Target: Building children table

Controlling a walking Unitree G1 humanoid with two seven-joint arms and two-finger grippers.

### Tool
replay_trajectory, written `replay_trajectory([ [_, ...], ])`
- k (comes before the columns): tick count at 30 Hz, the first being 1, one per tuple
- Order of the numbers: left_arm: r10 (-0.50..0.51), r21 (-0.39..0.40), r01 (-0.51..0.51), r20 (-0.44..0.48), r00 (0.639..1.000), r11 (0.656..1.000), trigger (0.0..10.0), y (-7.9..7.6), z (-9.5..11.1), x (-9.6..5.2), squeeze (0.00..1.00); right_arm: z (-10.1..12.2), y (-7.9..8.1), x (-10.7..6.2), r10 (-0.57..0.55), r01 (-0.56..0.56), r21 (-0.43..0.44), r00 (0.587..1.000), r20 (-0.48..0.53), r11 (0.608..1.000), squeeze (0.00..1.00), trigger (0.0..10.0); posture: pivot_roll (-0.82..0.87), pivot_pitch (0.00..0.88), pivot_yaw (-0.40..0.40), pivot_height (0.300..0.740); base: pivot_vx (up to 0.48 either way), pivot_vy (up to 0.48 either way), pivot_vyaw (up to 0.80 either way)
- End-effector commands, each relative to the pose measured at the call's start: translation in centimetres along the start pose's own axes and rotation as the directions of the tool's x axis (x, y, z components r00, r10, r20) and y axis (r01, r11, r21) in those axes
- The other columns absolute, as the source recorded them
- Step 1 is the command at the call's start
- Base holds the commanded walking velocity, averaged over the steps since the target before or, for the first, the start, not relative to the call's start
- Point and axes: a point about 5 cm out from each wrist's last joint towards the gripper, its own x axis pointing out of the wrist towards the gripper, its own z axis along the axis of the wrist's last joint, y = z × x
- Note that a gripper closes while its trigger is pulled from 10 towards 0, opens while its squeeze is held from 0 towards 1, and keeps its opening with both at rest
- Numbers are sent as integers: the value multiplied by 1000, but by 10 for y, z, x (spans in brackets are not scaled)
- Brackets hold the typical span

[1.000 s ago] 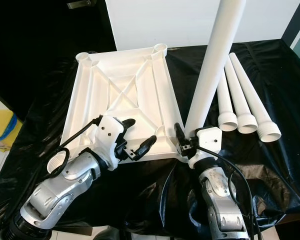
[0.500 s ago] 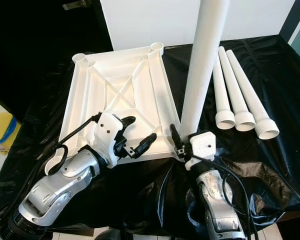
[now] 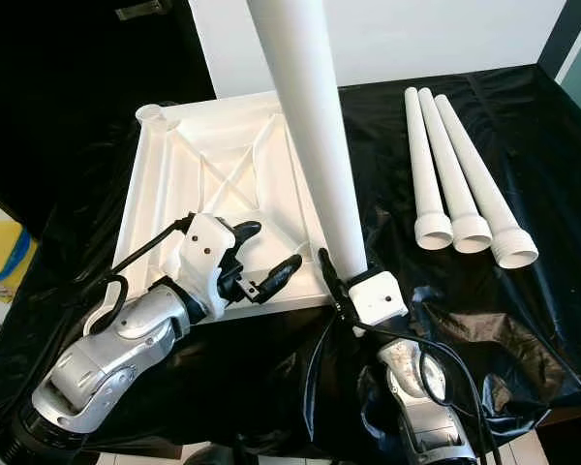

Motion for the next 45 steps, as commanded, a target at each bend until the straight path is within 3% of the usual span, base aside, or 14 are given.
replay_trajectory([
  [1,-233,23,233,14,972,972,10000,-13,3,-3,0,-23,12,-10,45,-36,68,990,-134,997,0,10000,-45,137,107,740,0,0,0],
  [6,-234,22,233,17,972,972,10000,-12,3,-2,0,-31,10,-11,28,4,182,984,-176,983,0,10000,-51,132,110,740,0,0,0],
  [10,-240,23,240,18,971,971,10000,-13,4,-2,0,-36,12,-11,43,7,224,975,-217,975,0,10000,-53,130,109,740,0,0,0],
  [17,-241,23,241,18,970,970,10000,-13,4,-2,0,-40,16,-9,64,3,235,959,-278,972,0,10000,-53,127,104,740,0,0,0],
  [18,-240,22,240,19,970,971,10000,-13,4,-1,0,-44,15,-6,55,21,215,938,-342,976,0,10000,-51,124,99,740,0,0,0],
  [23,-240,22,240,19,971,971,10000,-14,4,-1,0,-45,14,-5,50,29,209,931,-361,977,0,10000,-52,124,98,740,0,0,0],
  [28,-232,21,232,23,972,973,10000,-13,4,-2,0,-46,12,-1,32,95,279,908,-418,956,0,10000,-51,123,90,740,0,0,0],
  [45,-229,18,228,26,973,973,10000,-13,4,-2,0,-46,14,0,44,145,342,870,-490,928,0,10000,-54,128,88,740,0,0,0],
])
